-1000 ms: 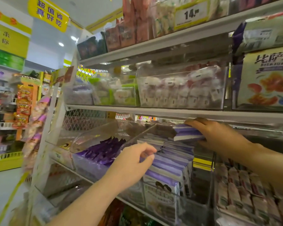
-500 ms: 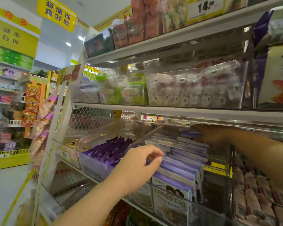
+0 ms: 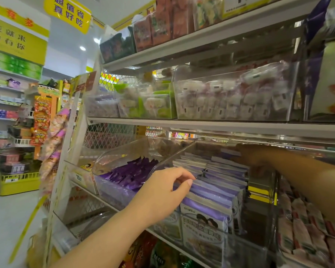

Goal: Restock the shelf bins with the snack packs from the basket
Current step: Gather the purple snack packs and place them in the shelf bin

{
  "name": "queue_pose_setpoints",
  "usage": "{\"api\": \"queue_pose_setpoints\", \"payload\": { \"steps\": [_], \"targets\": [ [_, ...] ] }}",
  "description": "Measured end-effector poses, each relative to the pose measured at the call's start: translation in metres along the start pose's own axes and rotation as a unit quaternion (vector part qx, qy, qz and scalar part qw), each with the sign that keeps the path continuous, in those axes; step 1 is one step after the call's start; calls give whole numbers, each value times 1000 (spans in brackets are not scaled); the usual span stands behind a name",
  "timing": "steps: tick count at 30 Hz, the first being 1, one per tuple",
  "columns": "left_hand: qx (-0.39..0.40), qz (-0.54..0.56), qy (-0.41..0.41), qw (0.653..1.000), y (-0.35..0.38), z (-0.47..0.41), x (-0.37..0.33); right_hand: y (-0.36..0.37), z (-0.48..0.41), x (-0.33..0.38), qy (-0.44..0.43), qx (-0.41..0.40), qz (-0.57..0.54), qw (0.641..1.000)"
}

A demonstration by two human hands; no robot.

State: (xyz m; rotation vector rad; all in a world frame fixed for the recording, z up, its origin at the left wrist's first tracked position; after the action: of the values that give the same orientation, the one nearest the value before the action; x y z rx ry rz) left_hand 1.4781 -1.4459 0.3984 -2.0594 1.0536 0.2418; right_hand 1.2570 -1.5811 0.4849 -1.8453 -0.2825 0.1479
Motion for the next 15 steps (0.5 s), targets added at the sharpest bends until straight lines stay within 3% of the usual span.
{"api": "queue_pose_setpoints", "payload": {
  "steps": [2, 5, 6, 8, 10, 12, 15],
  "targets": [
    [0, -3, -2, 1000, 0, 1, 0, 2, -1, 0, 0, 19, -93, 996],
    [3, -10, -3, 1000, 0, 1, -2, 4, 8, 0, 74, 73, -270, 957],
    [4, -13, -4, 1000, 0, 1, -2, 2, 5, -3, 87, 59, -254, 961],
    [5, -17, -3, 1000, -1, 2, -2, -8, -4, -3, 75, 2, -112, 991],
    [2, -15, -2, 1000, -1, 2, -2, -18, -8, 3, 57, -55, -17, 997],
    [0, -10, 0, 1000, -1, 1, -2, -21, -15, 9, 26, -104, 41, 993],
    [-7, -1, 4, 1000, 0, 1, -1, -19, -21, 24, -27, -152, 40, 987]
  ]
}}
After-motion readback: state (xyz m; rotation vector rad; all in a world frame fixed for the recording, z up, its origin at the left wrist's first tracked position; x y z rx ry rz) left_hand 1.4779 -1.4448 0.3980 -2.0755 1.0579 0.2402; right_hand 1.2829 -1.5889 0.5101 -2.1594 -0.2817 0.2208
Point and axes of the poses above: each hand's wrist, its own z-axis away from the middle knuckle, its own y-axis out of the palm, x = y × z, the point moved 5 cm from there along -z, towards the middle knuckle, and after that the axes turned 2 degrees about -y, right-handed, at the moved point
